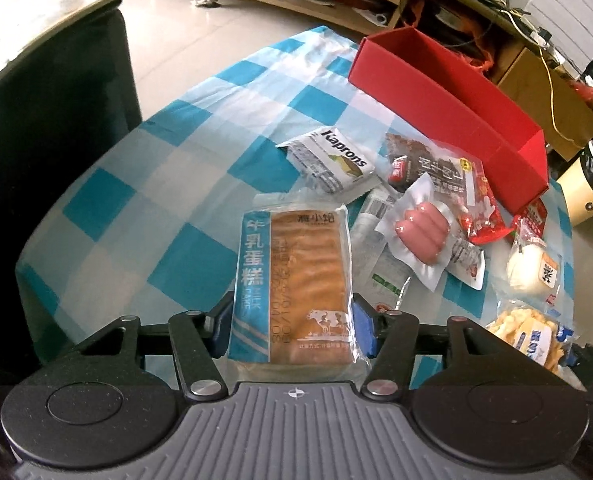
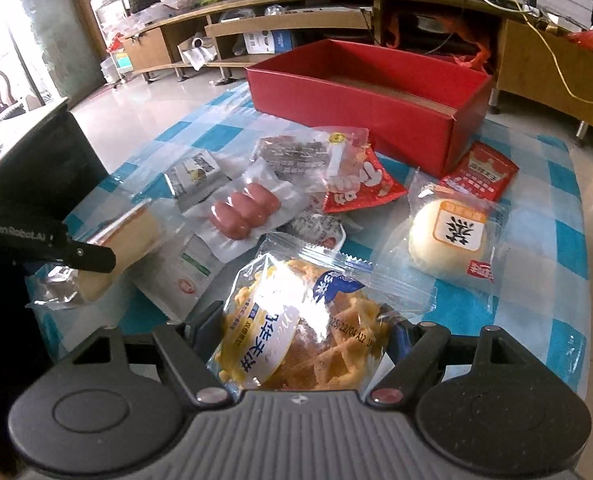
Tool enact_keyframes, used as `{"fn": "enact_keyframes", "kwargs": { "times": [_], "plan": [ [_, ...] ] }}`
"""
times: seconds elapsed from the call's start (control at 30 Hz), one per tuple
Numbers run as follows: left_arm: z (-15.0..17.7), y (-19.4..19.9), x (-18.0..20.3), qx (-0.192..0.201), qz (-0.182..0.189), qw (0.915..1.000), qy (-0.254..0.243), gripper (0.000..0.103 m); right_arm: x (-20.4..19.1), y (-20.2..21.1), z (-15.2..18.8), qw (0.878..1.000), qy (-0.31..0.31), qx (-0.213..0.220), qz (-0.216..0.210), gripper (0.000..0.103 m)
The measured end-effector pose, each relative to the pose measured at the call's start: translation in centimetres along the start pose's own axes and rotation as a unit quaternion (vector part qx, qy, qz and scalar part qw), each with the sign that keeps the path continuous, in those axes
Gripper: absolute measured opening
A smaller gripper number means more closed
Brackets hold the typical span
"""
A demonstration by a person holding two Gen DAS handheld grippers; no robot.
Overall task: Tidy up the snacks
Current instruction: 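Lift the milk cake loaf with the left tool while the right lifts the waffle bag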
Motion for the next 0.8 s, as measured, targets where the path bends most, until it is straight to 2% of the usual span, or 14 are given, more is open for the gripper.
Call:
{"fn": "enact_keyframes", "kwargs": {
  "times": [0.23,0.33,0.53,0.8],
  "plan": [
    [-1.7,2.1,1.5,0.027,0.030,0.9992,0.006,0.064,0.5,1.2,-1.2,1.000,-0.020,0.015,-0.006,0.079],
    [-3.1,2.6,3.1,0.041,0.044,0.9982,-0.004,0.064,0.8,2.0,-2.9,0.999,-0.026,0.036,-0.017,0.079],
    [-6.7,1.6,6.1,0.057,0.063,0.9962,-0.019,0.064,2.1,1.7,-7.0,0.996,-0.068,0.052,-0.033,0.079],
    [-12.0,0.1,9.4,0.079,0.078,0.9932,-0.035,0.064,4.2,0.0,-11.9,0.994,-0.080,0.069,-0.016,0.079]
  ]
}}
Point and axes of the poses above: each gripper's, at about its wrist camera, not at the fingertips, and y roughly against the way its jaws point, x to its right, z to its underside, the point moved 10 cm from there along -y, roughly the way its jaws point, and after that the axes turned 11 degrees about -y, right-handed, at the moved point
